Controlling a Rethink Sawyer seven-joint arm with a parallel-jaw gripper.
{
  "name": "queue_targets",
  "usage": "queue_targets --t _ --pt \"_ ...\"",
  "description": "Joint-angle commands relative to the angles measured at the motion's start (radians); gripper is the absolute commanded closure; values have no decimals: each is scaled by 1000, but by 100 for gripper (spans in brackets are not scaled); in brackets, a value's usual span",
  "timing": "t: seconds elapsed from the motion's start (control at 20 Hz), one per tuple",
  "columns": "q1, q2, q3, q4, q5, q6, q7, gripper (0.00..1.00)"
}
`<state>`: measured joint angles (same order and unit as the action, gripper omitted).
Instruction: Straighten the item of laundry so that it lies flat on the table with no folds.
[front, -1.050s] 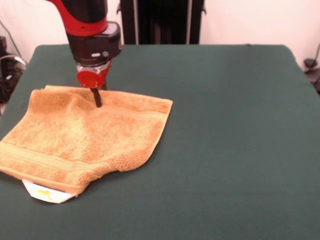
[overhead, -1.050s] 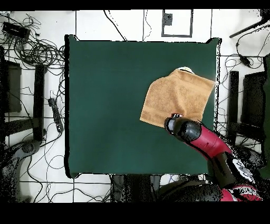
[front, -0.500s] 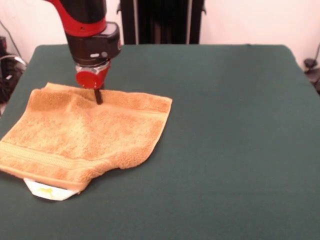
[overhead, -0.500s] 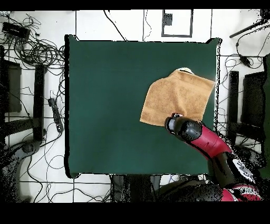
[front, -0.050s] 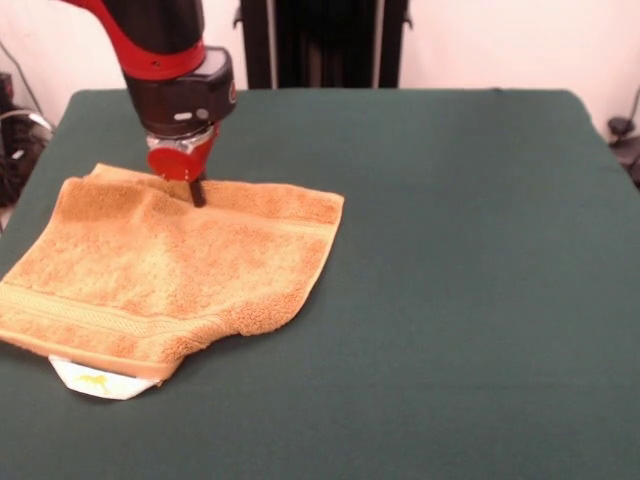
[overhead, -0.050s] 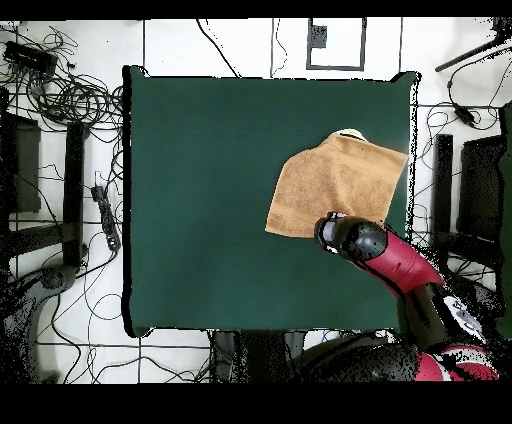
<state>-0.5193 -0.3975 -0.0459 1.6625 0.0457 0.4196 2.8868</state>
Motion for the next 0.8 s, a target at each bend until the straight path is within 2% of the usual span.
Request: queue_targets --t 0.05,0.2,0.55,0.8 --pt "49 193 80 -17 72 -10 101 100" --pt "51 193 85 3 105 31 117 100" --pt "39 176 96 96 149 7 128 100" --pt "41 184 94 111 170 -3 126 100"
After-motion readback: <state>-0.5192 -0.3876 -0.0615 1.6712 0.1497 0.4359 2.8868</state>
